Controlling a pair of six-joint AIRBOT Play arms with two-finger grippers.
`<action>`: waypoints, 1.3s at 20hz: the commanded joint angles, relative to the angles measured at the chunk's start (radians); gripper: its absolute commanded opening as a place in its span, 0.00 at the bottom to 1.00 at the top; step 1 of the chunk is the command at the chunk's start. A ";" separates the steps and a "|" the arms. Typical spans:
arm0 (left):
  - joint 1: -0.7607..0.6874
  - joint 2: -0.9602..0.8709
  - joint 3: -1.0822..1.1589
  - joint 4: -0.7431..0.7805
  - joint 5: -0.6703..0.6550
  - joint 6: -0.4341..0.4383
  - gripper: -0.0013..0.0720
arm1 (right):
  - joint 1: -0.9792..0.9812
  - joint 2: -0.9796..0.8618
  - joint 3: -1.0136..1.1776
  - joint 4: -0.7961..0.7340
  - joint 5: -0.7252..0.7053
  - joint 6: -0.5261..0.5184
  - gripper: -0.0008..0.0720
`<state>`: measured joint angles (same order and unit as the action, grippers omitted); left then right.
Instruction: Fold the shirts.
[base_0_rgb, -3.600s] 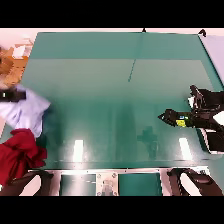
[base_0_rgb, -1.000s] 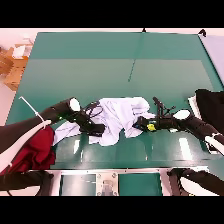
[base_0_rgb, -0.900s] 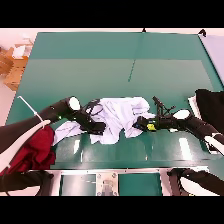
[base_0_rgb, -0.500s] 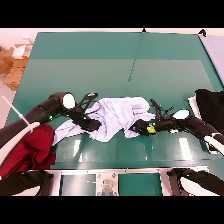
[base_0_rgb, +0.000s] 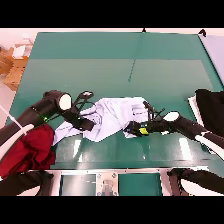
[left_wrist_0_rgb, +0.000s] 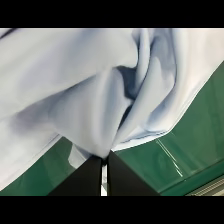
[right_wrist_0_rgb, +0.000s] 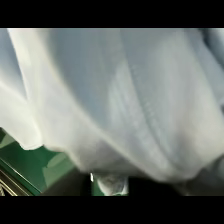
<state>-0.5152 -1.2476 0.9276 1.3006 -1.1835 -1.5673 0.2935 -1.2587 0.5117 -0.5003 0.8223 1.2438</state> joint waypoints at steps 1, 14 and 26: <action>0.000 0.003 0.006 0.010 -0.011 -0.002 0.05 | 0.015 -0.037 0.021 0.055 -0.018 -0.062 0.03; 0.175 0.103 1.280 0.278 -0.153 0.006 0.05 | -0.705 0.262 1.136 -0.042 0.438 0.037 0.03; 0.175 0.416 1.143 0.300 0.082 0.008 0.05 | -0.849 0.459 1.400 -0.044 0.349 0.031 0.03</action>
<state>-0.3412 -0.8524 2.1075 1.5742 -1.0863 -1.5623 -0.5453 -0.8318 1.8954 -0.5419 1.2053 1.2797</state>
